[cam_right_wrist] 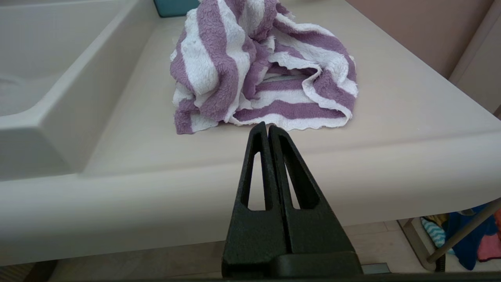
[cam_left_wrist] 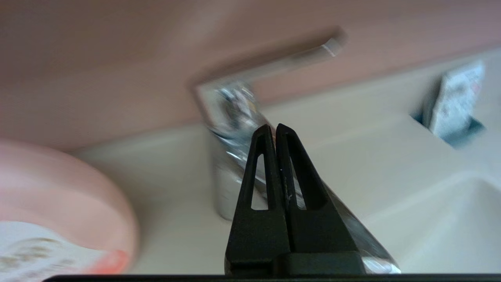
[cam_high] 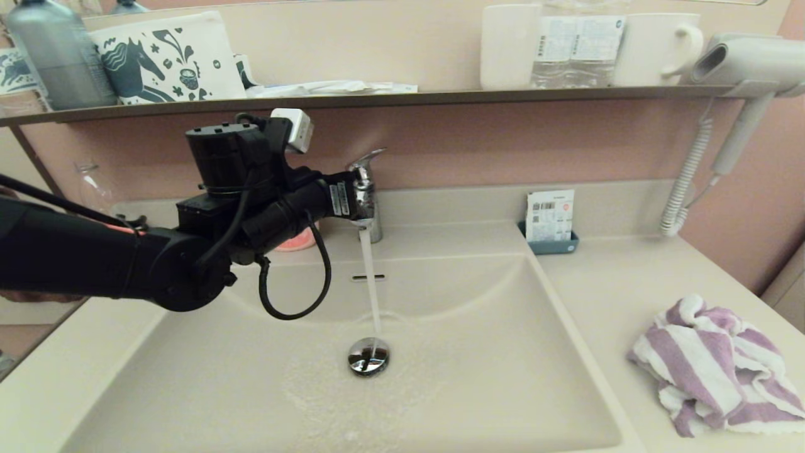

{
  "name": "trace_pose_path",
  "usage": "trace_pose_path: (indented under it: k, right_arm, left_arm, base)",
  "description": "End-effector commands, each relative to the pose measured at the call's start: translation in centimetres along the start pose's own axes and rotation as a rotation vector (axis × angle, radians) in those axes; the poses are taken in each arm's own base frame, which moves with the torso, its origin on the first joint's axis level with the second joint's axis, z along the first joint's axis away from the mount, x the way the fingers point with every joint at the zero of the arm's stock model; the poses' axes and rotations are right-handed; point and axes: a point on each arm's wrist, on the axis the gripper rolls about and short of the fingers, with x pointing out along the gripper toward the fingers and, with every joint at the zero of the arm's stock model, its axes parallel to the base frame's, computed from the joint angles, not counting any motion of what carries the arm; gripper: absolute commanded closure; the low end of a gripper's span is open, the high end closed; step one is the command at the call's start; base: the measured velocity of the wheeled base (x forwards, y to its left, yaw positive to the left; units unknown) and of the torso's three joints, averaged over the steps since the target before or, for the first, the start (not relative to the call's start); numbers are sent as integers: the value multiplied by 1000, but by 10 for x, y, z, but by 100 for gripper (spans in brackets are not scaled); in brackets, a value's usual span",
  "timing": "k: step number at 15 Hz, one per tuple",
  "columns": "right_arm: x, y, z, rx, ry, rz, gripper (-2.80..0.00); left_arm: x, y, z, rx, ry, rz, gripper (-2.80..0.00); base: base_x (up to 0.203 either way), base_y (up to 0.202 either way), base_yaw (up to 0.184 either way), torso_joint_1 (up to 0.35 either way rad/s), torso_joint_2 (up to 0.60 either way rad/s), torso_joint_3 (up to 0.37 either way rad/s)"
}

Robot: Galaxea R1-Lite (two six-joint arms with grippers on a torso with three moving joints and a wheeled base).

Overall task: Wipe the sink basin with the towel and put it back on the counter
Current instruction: Turn off the faucet

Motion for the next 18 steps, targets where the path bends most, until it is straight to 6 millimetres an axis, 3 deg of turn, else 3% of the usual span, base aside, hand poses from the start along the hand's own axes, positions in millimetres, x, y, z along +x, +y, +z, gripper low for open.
trace_pose_path:
  k: [1,12,18]
  right_arm:
    - [0,0,0,0,-1,0,0]
    - [0,0,0,0,-1,0,0]
    - [0,0,0,0,-1,0,0]
  left_arm:
    - [0,1,5,-1,-21,3,0]
    - [31,11,26,24,-100,35,0]
    - [36,0,38,22,-117,10,0]
  base:
    - [0,0,0,0,0,0]
    - [0,0,0,0,0,0]
    - [0,0,0,0,0,0]
